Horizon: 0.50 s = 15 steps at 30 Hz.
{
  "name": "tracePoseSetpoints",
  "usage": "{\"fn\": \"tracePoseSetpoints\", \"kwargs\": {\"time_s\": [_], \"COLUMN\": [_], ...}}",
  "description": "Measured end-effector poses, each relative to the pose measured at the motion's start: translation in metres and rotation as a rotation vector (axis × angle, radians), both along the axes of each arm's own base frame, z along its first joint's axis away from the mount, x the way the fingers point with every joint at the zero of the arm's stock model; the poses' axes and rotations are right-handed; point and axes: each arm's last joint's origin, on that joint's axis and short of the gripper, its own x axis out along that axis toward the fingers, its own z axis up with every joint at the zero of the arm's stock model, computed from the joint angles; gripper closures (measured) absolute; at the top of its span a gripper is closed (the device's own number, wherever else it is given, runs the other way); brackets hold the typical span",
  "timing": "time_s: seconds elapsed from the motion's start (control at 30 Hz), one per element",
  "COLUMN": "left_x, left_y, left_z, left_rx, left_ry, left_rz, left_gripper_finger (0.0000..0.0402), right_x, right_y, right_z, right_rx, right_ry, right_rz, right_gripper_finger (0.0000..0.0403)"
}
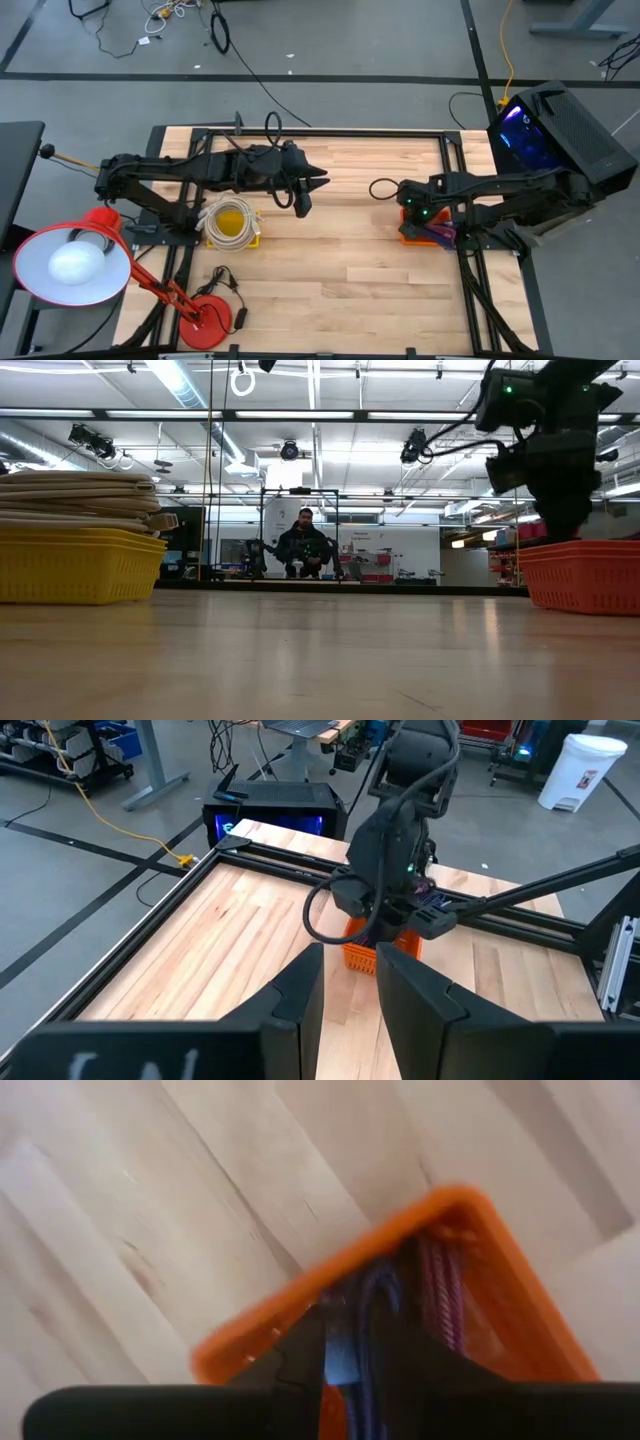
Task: Pick & Place USB Port
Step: Put the black and blue charger cable into the orange bin, then return to Home Position
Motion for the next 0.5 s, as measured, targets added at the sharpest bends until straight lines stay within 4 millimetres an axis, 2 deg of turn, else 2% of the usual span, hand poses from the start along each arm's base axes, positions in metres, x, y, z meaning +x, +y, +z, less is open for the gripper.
{"fn": "tracePoseSetpoints", "kwargs": {"time_s": [0.17, 0.37, 0.5], "left_x": [0.000, 0.000, 0.000], "left_y": [0.000, 0.000, 0.000], "left_z": [0.000, 0.000, -0.001], "left_rx": [0.001, 0.001, 0.001], "left_ry": [0.000, 0.000, 0.009], "left_rz": [0.002, 0.002, 0.002], "left_gripper_finger": [0.0303, 0.0303, 0.0303], "right_x": [0.008, 0.008, 0.018], "right_y": [-0.001, -0.002, -0.003], "right_z": [0.018, 0.033, 0.053], "right_rx": [-0.027, -0.041, -0.060], "right_ry": [-0.059, -0.032, -0.134], "right_rz": [0.012, 0.028, 0.043], "right_gripper_finger": [0.0321, 0.0321, 0.0321]}}
